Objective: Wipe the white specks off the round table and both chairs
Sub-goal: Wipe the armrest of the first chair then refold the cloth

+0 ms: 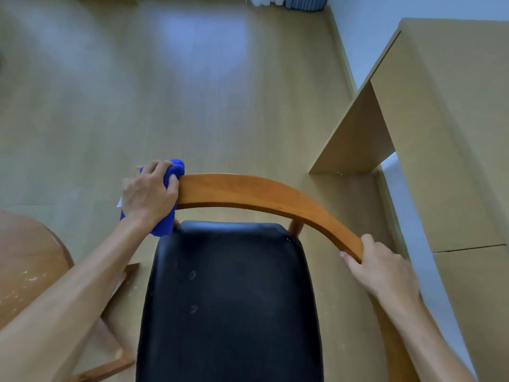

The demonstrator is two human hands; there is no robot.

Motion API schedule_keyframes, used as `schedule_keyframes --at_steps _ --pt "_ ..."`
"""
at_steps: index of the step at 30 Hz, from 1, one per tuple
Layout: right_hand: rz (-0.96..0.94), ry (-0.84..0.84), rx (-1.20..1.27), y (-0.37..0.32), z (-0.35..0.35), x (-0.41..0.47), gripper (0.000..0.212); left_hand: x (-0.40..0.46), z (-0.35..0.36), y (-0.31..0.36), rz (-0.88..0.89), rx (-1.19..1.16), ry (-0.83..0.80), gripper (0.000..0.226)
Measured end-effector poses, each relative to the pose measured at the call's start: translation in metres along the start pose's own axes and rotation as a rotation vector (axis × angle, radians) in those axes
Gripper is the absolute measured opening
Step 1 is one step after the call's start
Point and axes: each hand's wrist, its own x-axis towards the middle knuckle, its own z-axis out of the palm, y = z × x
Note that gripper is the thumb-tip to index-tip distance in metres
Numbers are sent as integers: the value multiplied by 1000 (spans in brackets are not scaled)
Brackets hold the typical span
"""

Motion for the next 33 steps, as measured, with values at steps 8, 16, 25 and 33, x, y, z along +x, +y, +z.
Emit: schedule_keyframes --at_steps 8,16,25,33 --pt "30 14 29 0 2 -1 39 -22 48 153 391 71 -66 27" --pt "71 11 140 4 3 1 43 -106 79 270 876 -109 -275 34" --pt "23 19 178 6 0 -5 44 -16 37 140 505 -107 -176 32" --pt "-64 432 433 -40 1 -7 53 -22 28 122 122 -78 -185 48"
